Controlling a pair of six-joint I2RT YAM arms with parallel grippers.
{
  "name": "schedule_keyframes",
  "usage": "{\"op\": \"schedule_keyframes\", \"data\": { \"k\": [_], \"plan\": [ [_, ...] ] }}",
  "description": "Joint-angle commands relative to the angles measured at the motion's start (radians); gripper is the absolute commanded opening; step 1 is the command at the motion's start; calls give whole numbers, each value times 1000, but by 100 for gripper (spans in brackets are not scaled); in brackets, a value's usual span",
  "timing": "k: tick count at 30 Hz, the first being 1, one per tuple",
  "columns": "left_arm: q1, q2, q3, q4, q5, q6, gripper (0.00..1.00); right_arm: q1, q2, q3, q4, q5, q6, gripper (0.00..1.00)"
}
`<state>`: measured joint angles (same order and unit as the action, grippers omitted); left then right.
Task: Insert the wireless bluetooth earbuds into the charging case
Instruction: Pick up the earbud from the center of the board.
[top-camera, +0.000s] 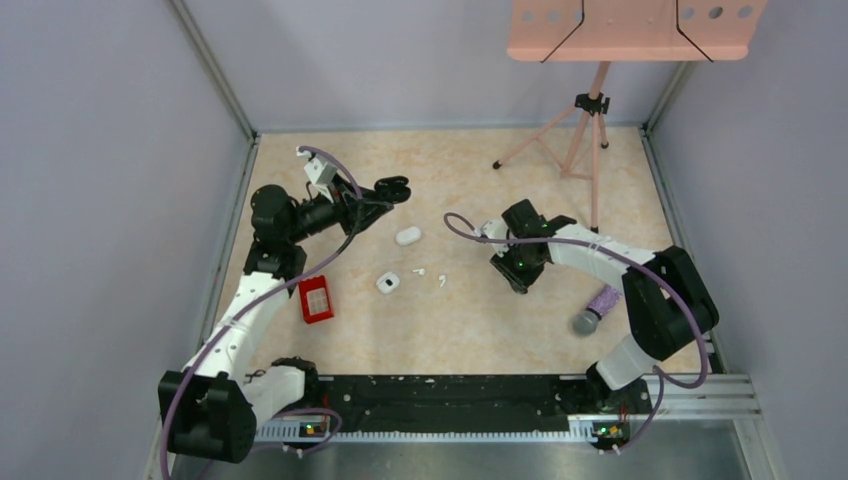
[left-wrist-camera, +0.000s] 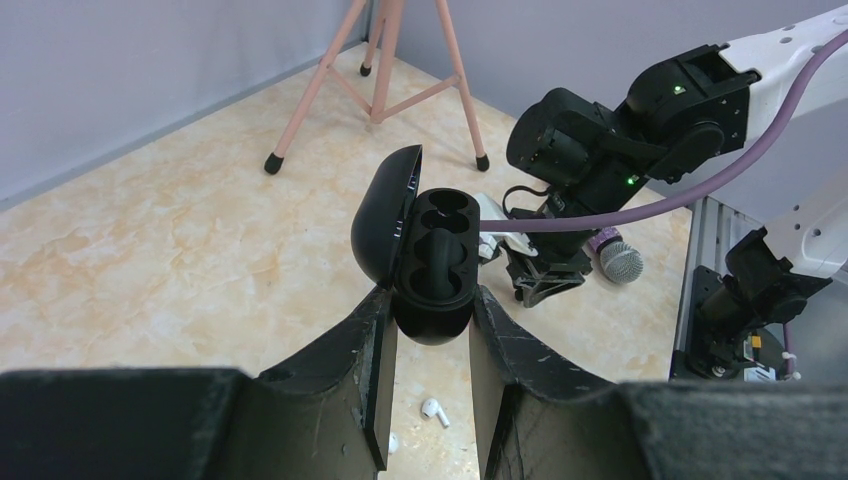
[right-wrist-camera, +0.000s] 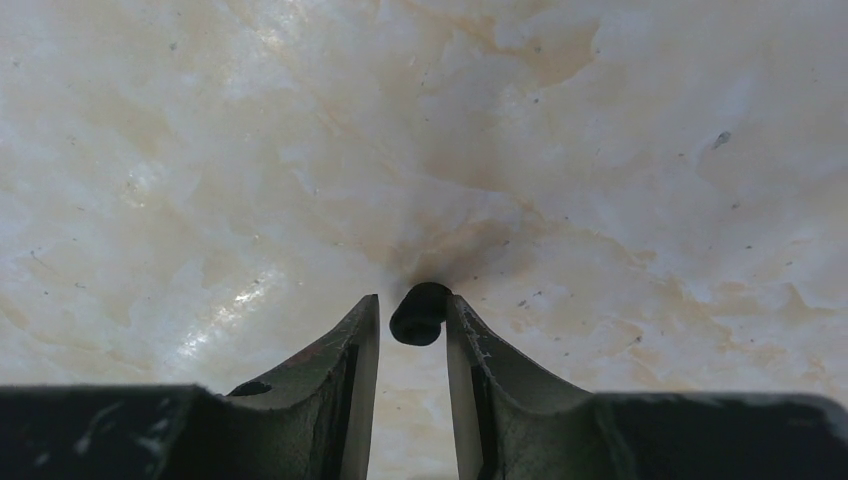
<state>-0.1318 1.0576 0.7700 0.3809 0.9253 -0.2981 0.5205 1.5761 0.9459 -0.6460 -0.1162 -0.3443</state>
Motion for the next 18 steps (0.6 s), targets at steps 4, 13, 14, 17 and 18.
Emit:
{"op": "schedule_keyframes", "data": {
  "k": [4, 13, 14, 17, 18],
  "plan": [
    [8, -23, -13, 39, -14, -12, 0, -3, 15, -22, 6, 57, -30, 29],
    [8, -23, -13, 41, -16, -11, 0, -3, -17, 26, -42, 104, -46, 21],
    [8, -21, -14, 42, -15, -10, 0, -3, -22, 31, -53, 102, -48, 21],
    [7, -12, -13, 49, -14, -12, 0, -4, -32, 28, -72, 82, -45, 21],
    [7, -10, -14, 53, -14, -13, 0, -2, -31, 21, -71, 77, -43, 21]
  ]
}}
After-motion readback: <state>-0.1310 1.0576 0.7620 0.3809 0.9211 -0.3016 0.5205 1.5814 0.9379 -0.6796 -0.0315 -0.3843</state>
